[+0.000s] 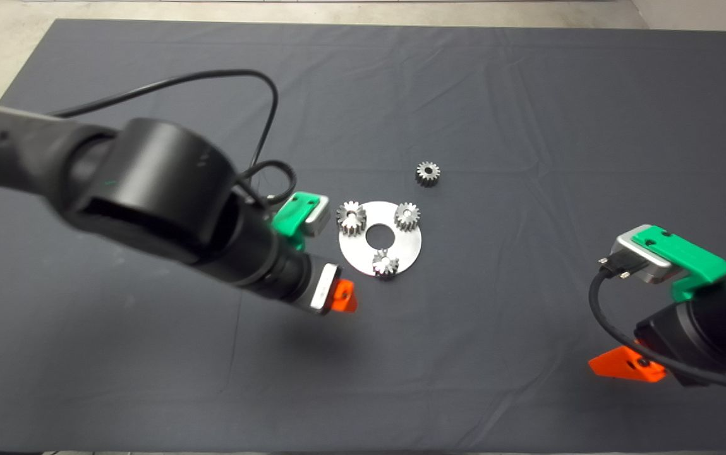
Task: Remove an incorrectly installed larger gear and replace it with the correct smaller gear
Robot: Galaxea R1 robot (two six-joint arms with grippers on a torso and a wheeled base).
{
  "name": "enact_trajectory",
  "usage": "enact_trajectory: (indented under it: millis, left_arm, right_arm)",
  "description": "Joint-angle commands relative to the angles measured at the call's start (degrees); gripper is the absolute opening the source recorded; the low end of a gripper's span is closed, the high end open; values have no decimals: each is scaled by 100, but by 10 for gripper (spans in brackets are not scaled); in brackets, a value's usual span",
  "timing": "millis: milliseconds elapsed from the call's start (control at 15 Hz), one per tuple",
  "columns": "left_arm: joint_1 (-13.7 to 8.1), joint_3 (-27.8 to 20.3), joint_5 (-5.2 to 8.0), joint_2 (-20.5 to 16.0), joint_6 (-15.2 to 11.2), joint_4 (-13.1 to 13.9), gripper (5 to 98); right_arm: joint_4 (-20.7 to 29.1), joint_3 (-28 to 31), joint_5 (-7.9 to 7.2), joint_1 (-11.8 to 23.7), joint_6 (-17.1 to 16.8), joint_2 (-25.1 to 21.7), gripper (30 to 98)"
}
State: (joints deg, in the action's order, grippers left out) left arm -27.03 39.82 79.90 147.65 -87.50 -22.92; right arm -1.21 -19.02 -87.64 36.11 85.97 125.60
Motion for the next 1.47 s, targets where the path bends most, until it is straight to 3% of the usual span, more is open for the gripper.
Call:
enact_trajectory:
  millis: [0,133,200,333,600,733,1067,1400]
  left_arm:
    - [115,647,-27,261,417,-446,983]
    - [224,1061,-27,357,699,-555,983]
    - [242,1169,-27,377,708,-621,983]
    - [406,1381,-18,390,722,-1021,983]
    - [449,1645,-18,695,848,-1091,983]
    - [493,1961,-20,907,941,-1290,983]
    - [640,2508,-44,946,1413,-1311,983]
    - [778,2810,-67,946,1622,-1311,983]
  right_arm:
    - [209,31,-342,116,-10,22,977]
    - [209,31,-342,116,-10,40,977]
    - [209,31,-342,116,-10,40,977]
    - [209,31,-342,116,-10,40,977]
    - [209,31,-333,116,-10,66,977]
    - [200,22,-333,116,-1,170,977]
    - [209,14,-342,116,8,181,977]
    - [209,14,-342,116,8,189,977]
